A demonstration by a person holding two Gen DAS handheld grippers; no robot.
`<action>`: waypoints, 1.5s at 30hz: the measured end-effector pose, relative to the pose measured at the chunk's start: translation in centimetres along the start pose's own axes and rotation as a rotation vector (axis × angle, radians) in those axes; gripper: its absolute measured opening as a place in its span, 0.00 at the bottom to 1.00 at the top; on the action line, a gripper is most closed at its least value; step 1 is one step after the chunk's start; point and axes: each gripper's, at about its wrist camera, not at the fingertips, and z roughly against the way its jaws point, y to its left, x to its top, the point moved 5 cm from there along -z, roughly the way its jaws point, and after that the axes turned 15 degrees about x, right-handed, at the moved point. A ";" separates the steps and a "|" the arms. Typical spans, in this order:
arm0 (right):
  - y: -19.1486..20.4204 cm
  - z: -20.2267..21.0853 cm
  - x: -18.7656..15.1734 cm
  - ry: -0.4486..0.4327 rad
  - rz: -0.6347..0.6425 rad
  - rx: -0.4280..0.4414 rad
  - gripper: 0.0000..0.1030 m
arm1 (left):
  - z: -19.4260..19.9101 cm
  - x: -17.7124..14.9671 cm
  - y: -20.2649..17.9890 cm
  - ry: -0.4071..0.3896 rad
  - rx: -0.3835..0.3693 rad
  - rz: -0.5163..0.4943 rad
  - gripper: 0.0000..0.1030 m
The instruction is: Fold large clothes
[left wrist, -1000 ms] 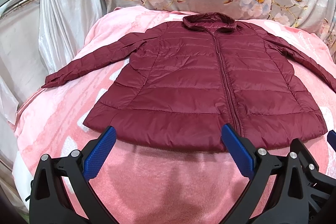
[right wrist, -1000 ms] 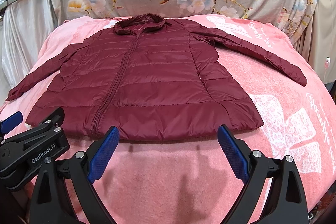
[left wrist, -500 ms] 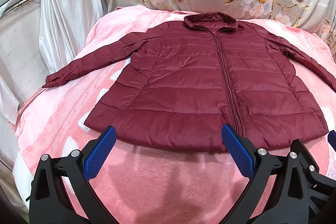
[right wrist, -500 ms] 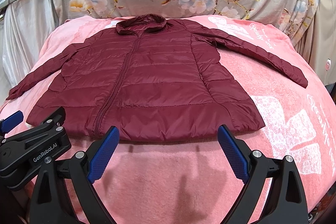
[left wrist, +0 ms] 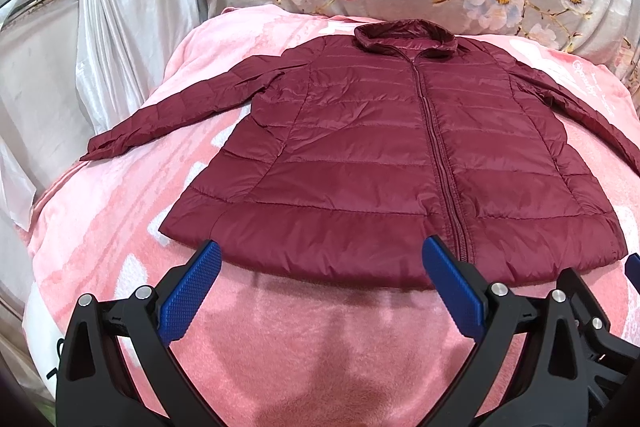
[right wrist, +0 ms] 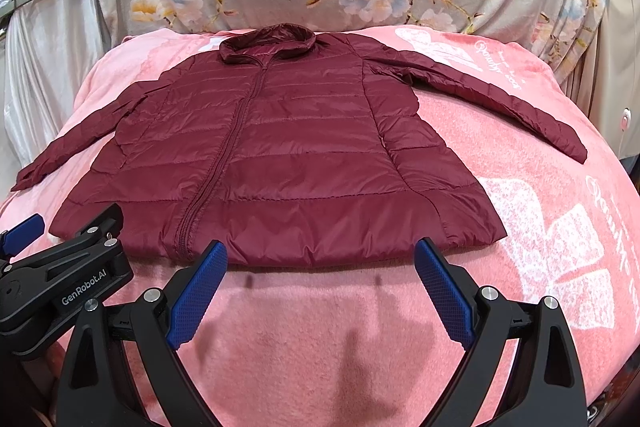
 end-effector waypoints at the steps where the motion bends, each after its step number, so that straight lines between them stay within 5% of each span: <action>1: 0.0 0.0 0.0 0.000 0.000 -0.001 0.90 | 0.0 0.0 0.0 0.001 0.001 0.002 0.95; 19: -4.3 -0.6 2.3 -0.009 -0.069 -0.036 0.90 | -0.3 2.0 -0.2 -0.044 -0.001 0.031 0.95; 25: -14.0 -0.8 5.7 -0.060 -0.247 -0.069 0.90 | -1.9 3.2 0.4 -0.004 0.001 0.113 0.95; 33: -30.8 -0.6 9.5 -0.176 -0.536 -0.190 0.90 | -4.5 5.0 -1.4 0.039 0.005 0.026 0.95; 41: -42.9 -2.5 8.0 -0.249 -0.925 -0.153 0.90 | -6.8 7.5 -2.2 -0.007 0.001 0.018 0.95; 45: -46.5 -3.3 7.7 -0.273 -1.001 -0.199 0.83 | -8.4 8.6 -1.8 -0.022 0.025 0.042 0.95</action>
